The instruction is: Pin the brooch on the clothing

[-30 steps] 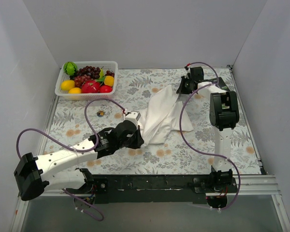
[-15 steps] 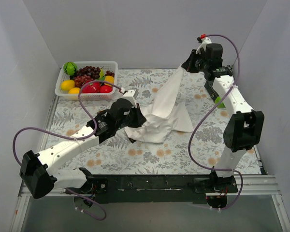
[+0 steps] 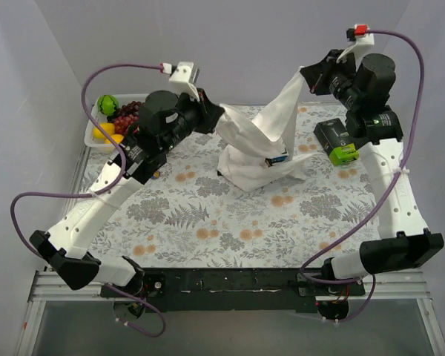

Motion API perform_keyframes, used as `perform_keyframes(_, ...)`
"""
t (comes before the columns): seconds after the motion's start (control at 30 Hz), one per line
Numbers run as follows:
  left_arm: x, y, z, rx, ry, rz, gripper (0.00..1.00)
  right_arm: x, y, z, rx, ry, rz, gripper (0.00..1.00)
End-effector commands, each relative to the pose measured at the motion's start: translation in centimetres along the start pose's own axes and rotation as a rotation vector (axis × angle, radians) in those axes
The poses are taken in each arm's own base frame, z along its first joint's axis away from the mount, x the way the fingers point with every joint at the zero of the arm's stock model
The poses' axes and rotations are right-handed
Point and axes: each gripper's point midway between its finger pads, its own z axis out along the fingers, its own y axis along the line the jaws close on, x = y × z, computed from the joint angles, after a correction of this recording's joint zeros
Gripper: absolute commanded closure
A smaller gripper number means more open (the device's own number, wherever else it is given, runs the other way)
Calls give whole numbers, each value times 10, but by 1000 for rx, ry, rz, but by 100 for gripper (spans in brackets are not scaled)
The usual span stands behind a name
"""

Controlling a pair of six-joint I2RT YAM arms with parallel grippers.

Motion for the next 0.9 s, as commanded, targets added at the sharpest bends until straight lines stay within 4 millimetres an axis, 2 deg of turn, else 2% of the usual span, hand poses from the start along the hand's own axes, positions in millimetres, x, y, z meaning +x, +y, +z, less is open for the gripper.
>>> perform_keyframes(0.0, -90, -17, -24, 5, -179, 105, 100, -108, 42, -59, -40, -288, -56, 99)
perform_keyframes(0.03, -103, -20, -28, 6, -204, 113, 100, -117, 44, -64, -35, -309, -63, 99)
perform_keyframes(0.07, -108, -21, -24, 0, -209, 126, 100, -124, 47, -68, -32, -326, -67, 99)
perform_keyframes(0.1, -134, -28, -37, 10, -264, 141, 100, -143, 55, -77, -42, -369, -81, 99)
perform_keyframes(0.2, -157, -33, -38, -3, -299, 172, 100, -164, 61, -83, -41, -404, -93, 99)
perform_keyframes(0.23, -184, -41, -56, 11, -366, 190, 100, -185, 73, -98, -62, -457, -108, 99)
perform_keyframes(0.27, -192, -42, -57, 7, -383, 199, 100, -192, 76, -102, -68, -475, -113, 99)
perform_keyframes(0.3, -203, -45, -66, 10, -416, 208, 100, -199, 79, -104, -75, -493, -112, 99)
perform_keyframes(0.37, -226, -50, -86, 15, -500, 226, 100, -213, 87, -118, -87, -541, -121, 99)
perform_keyframes(0.4, -236, -53, -103, 23, -540, 227, 100, -221, 92, -128, -97, -574, -121, 99)
perform_keyframes(0.47, -241, -53, -114, 24, -571, 239, 100, -220, 94, -133, -102, -584, -114, 99)
perform_keyframes(0.5, -250, -56, -133, 37, -613, 235, 100, -224, 100, -147, -114, -608, -119, 99)
perform_keyframes(0.57, -251, -59, -145, 59, -623, 234, 100, -218, 102, -152, -124, -605, -111, 99)
perform_keyframes(0.6, -252, -61, -152, 71, -629, 234, 100, -222, 110, -171, -138, -634, -119, 99)
perform_keyframes(0.67, -253, -67, -170, 110, -636, 230, 100, -218, 111, -178, -144, -642, -112, 99)
perform_keyframes(0.7, -253, -69, -176, 122, -638, 226, 100, -220, 117, -194, -152, -664, -117, 99)
perform_keyframes(0.73, -255, -71, -188, 136, -652, 225, 100, -221, 120, -201, -156, -674, -119, 99)
perform_keyframes(0.87, -252, -79, -212, 197, -659, 223, 100, -224, 132, -236, -171, -718, -134, 99)
